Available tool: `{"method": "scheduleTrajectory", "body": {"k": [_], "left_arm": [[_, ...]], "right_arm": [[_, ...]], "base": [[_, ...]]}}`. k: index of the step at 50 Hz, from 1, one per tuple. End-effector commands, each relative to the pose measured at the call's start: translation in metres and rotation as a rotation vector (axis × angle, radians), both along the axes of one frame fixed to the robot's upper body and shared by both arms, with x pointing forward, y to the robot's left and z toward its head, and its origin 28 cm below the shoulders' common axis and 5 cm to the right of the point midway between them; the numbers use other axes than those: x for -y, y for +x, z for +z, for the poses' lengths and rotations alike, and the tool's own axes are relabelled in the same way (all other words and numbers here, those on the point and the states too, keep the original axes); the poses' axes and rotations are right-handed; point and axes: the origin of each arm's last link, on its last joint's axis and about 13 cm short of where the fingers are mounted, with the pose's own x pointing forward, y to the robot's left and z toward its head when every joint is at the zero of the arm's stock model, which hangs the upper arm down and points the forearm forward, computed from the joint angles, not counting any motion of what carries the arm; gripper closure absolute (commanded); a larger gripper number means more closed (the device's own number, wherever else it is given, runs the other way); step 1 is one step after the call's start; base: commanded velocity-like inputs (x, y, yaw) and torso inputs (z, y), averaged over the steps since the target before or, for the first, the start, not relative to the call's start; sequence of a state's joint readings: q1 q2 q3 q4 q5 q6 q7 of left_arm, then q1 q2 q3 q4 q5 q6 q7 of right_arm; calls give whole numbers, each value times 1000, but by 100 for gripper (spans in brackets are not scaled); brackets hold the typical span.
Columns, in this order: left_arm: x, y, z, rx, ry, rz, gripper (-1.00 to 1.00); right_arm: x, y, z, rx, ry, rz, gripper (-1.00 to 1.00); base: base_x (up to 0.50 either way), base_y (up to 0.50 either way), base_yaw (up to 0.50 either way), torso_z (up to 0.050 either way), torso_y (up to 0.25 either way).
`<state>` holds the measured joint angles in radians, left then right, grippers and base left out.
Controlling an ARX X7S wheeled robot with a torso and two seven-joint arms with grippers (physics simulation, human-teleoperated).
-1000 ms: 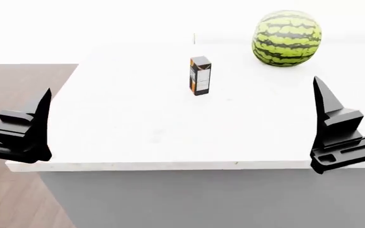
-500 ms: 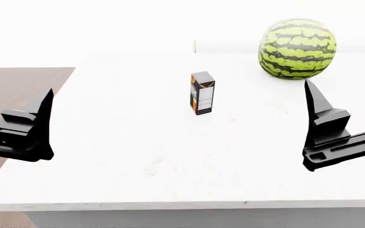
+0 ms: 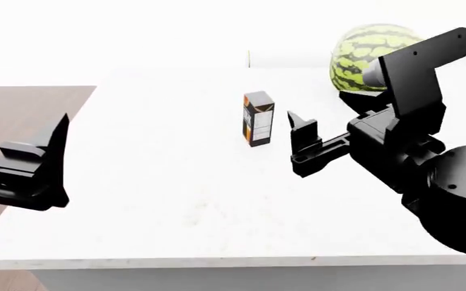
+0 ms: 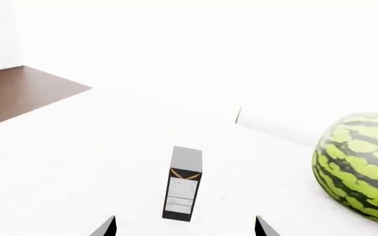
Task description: Pick the boxed drink from the counter and place it in the cabinet.
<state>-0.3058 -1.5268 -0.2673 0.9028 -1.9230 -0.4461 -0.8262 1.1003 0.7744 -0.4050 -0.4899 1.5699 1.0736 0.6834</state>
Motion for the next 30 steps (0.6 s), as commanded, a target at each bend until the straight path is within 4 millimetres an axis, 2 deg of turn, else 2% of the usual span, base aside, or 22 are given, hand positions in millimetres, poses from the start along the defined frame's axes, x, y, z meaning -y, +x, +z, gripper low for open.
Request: {"method": "scheduleTrajectory", "body": {"k": [1,17,30], "left_arm": [[2,-1,0,-1,-1,-2,-100],[2,-1,-1,0,-7,2,-100],[1,2,-4,-2,-12,2,-100]], "right_arm": [[-14,44,-21,-67,11,65,-100],[-15,87,-50,-105,26,43,-100],[-19,112,-60,-110,38,40,-100]], "base": [[0,0,0,0,0],[0,0,0,0,0],[0,0,0,0,0]]}}
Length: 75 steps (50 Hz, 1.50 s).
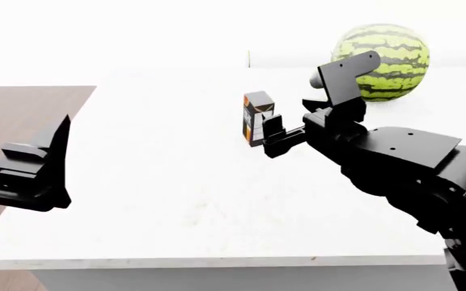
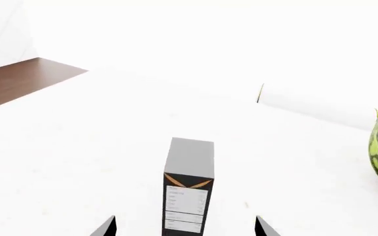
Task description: Pick the boxed drink from the counter and place it in the cabinet.
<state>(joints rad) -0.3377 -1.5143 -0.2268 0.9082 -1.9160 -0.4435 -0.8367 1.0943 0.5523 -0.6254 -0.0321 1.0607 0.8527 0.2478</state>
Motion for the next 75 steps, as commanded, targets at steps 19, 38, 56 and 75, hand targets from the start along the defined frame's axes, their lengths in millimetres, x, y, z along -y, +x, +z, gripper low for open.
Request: {"method": "scheduleTrajectory", "body": {"k": [19,38,56,75], "left_arm": [[-1,3,-4,-2,-9,-4,-100],[-2,3,-6,-4,-14,-5,-100],[-4,1,-8,-2,-22,1,-100],[-6,-1,-9,5,-29,7,-100]], "right_arm": [[-9,49,-35,-30,12,-3,-100],[-22,74,-63,-75,6,20,-100],[-31,84,-73,-82,7,31,-100],[-30,77,-71,-65,9,35,100]], "base": [[0,0,0,0,0],[0,0,0,0,0],[0,0,0,0,0],[0,0,0,0,0]]}}
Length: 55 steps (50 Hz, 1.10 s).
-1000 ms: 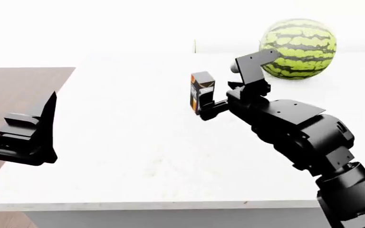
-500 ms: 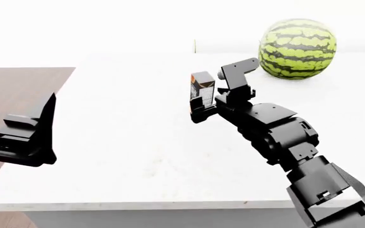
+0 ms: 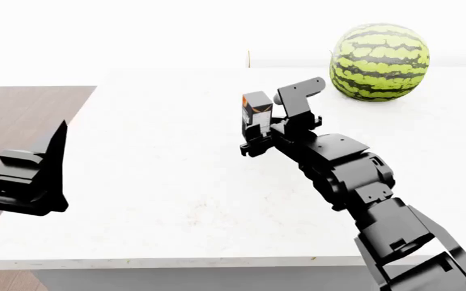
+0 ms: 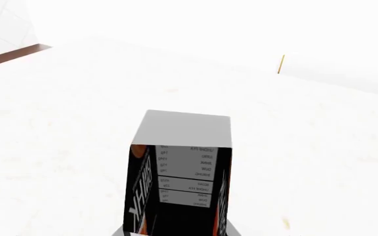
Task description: Pick the boxed drink from the counter and place it in the cabinet.
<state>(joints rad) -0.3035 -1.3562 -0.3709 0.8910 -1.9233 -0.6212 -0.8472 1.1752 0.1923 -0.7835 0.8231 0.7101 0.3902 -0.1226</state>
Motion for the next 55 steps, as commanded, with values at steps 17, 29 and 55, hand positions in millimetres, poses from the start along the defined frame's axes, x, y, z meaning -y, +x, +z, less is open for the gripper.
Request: {"method": "scheduleTrajectory", "body": {"k": [17,29,55], "left_arm": [[-2,5,-5,-3,-18,5,-100],[0,9,-4,-2,-21,-2,-100],[1,10,-5,3,-30,-6,-100]], "right_arm": [[28,-115,108,239,-66,-60,100],[29,-155,125,309,-79,-51,100],[32,-176,133,379,-52,-69,100]], "base": [[0,0,0,0,1],[0,0,0,0,1],[323,-4,0,0,0]]}}
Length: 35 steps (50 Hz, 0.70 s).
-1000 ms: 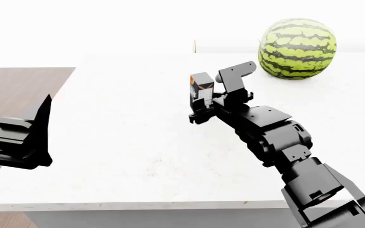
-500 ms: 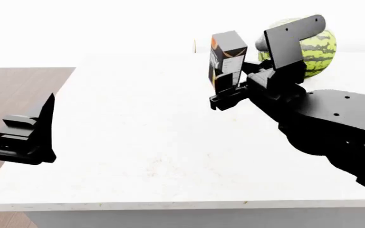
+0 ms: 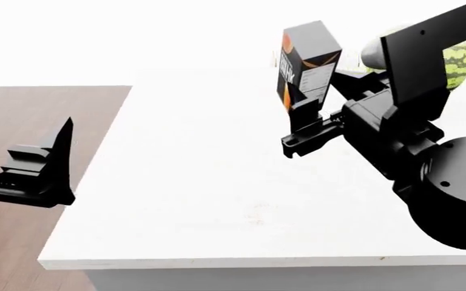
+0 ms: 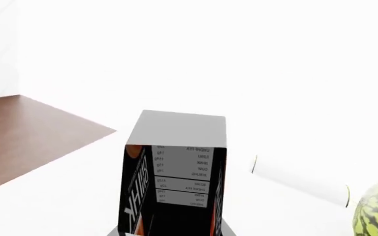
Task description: Pick the boxed drink from the counter and place it in the cabinet.
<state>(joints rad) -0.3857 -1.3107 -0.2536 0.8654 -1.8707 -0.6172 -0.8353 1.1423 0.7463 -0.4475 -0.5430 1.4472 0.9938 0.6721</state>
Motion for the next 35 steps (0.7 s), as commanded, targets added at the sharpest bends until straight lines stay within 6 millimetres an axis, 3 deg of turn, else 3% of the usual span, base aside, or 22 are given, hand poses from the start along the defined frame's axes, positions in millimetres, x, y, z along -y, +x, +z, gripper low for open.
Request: {"method": "scheduleTrajectory", "body": {"k": [1,35], "left_arm": [[1,1,0,2,-2,-2,-100],[1,4,-4,9,-3,-1,-100]], "right_arm": [[1,-5,5,54,-10,-16,100],[0,-5,2,77,-38,-18,100]], "base": [[500,-6,0,0,0],[500,-6,0,0,1]]}}
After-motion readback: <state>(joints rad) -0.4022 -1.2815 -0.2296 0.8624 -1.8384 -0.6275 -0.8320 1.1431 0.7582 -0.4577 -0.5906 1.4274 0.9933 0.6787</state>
